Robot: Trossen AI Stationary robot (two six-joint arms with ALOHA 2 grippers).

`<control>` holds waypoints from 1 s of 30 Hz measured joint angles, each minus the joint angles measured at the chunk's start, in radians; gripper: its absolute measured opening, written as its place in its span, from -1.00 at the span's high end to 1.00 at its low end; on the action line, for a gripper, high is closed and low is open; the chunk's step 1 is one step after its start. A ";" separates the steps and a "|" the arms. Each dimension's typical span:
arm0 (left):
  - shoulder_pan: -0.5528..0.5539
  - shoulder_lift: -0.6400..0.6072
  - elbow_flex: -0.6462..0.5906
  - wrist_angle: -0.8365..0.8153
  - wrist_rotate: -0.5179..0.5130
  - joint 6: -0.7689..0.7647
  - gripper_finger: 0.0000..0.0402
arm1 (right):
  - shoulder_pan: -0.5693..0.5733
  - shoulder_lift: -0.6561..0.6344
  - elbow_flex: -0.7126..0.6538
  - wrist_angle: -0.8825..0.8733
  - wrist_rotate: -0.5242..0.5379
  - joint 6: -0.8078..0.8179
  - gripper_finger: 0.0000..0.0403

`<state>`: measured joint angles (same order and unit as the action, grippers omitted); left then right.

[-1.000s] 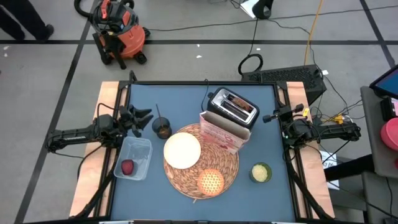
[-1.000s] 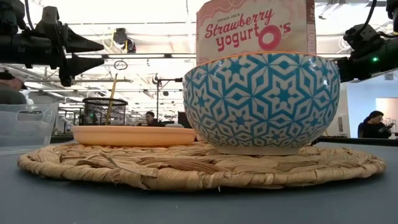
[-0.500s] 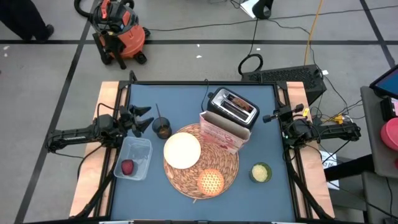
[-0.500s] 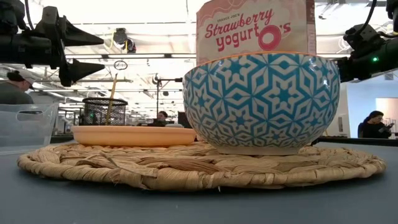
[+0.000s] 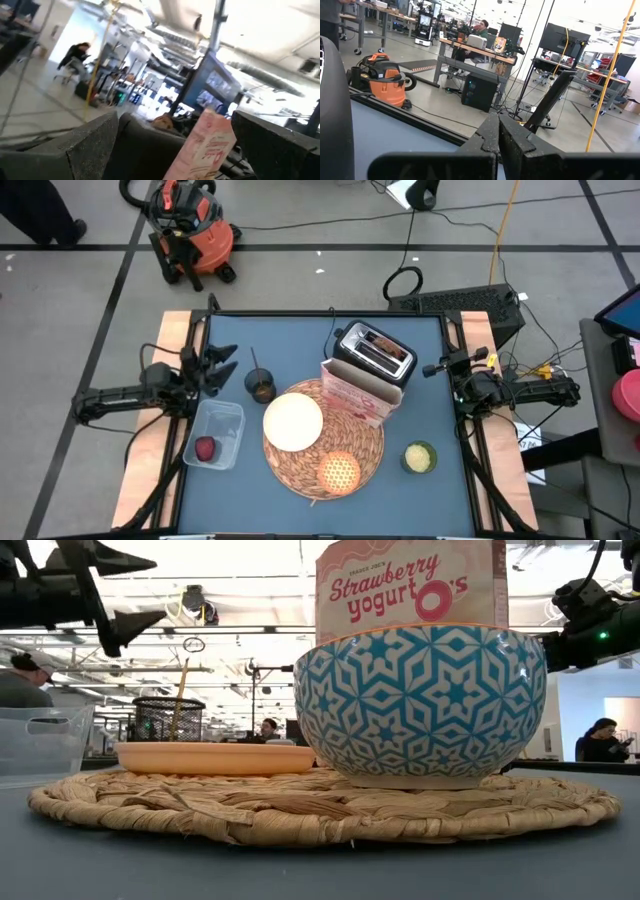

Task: Arrange a breakfast setting
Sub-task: Pour the cereal into the orange bowl

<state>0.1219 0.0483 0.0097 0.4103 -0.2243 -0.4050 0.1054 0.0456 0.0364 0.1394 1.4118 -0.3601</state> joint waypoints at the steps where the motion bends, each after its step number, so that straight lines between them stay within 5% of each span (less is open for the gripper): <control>1: 0.000 0.016 0.000 0.025 0.015 0.004 -0.96 | 0.000 0.000 0.000 0.000 0.000 0.000 1.00; 13: -0.035 0.377 0.002 0.351 0.044 0.005 -0.95 | 0.000 0.000 0.000 0.001 0.000 0.000 1.00; 30: -0.074 0.939 0.346 0.347 0.047 0.189 -0.95 | 0.000 0.000 0.000 0.007 -0.002 -0.073 1.00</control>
<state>0.0479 0.9872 0.3562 0.7569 -0.1770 -0.2156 0.1053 0.0456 0.0364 0.1467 1.4099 -0.4328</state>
